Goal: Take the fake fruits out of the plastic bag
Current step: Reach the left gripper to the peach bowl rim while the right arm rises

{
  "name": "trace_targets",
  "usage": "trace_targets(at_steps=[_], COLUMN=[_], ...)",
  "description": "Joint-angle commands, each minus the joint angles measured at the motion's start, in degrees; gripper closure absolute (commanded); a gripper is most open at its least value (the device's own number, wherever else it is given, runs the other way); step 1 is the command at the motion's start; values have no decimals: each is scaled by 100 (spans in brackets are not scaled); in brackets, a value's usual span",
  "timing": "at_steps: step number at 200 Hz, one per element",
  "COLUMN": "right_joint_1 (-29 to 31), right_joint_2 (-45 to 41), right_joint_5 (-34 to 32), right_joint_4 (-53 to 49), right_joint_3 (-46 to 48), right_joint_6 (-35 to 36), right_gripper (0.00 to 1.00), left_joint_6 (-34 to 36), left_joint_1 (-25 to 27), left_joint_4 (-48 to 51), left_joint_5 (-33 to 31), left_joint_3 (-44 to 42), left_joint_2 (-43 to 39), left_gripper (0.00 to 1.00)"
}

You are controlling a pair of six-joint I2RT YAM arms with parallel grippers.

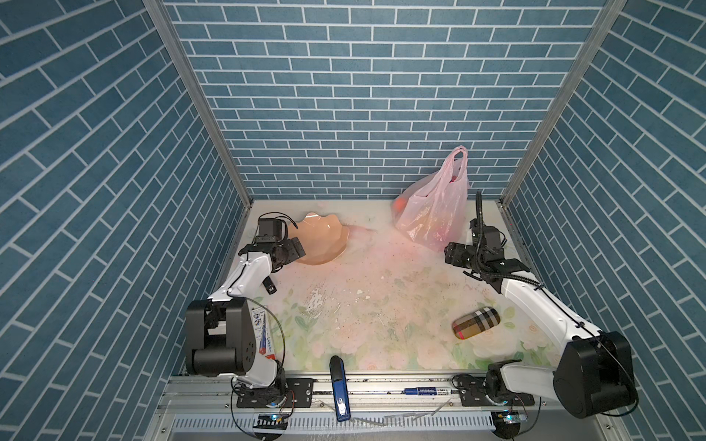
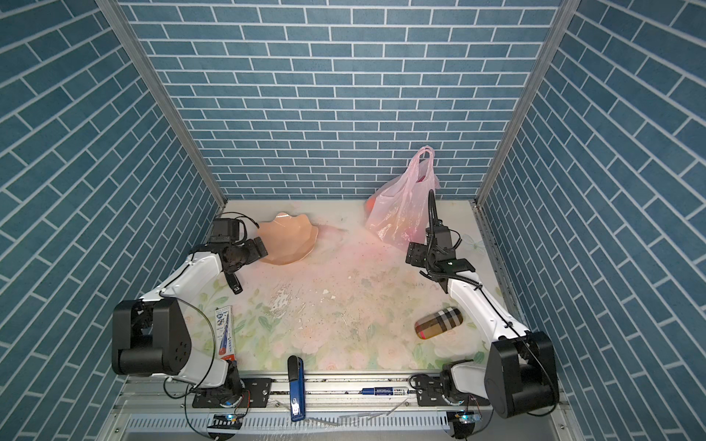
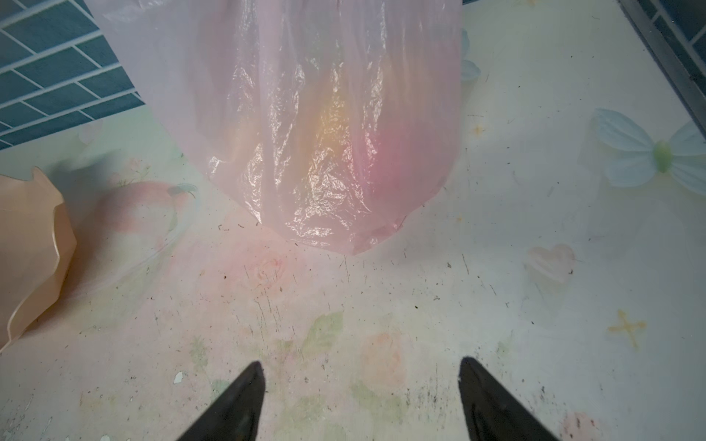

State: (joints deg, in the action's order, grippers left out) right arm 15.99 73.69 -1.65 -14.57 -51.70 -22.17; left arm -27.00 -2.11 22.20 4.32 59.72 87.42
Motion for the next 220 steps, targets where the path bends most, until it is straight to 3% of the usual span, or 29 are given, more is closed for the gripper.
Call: trace_targets(at_steps=[1, 29, 96, 183, 220], right_joint_1=[71, 98, 115, 126, 124], right_joint_2=[64, 27, -85, -196, -354], right_joint_5=[33, -63, -222, -266, -317], right_joint_4=[25, 24, -20, 10, -19], right_joint_3=[-334, -342, -316, -211, -191], right_joint_6=[152, 152, 161, 163, 187], right_gripper=[20, 21, 22, 23, 23], left_joint_6=[-112, -248, -472, -687, -626], left_joint_1=[-92, -92, -97, -71, 385], left_joint_4=[-358, -619, -1133, -1486, -1187], left_joint_5=[389, 746, 1410, 2057, 2203], left_joint_3=[183, 298, 417, 116, -107], left_joint_2=[279, 777, 1716, 1706, 1375], left_gripper=[19, 31, 39, 97, 100])
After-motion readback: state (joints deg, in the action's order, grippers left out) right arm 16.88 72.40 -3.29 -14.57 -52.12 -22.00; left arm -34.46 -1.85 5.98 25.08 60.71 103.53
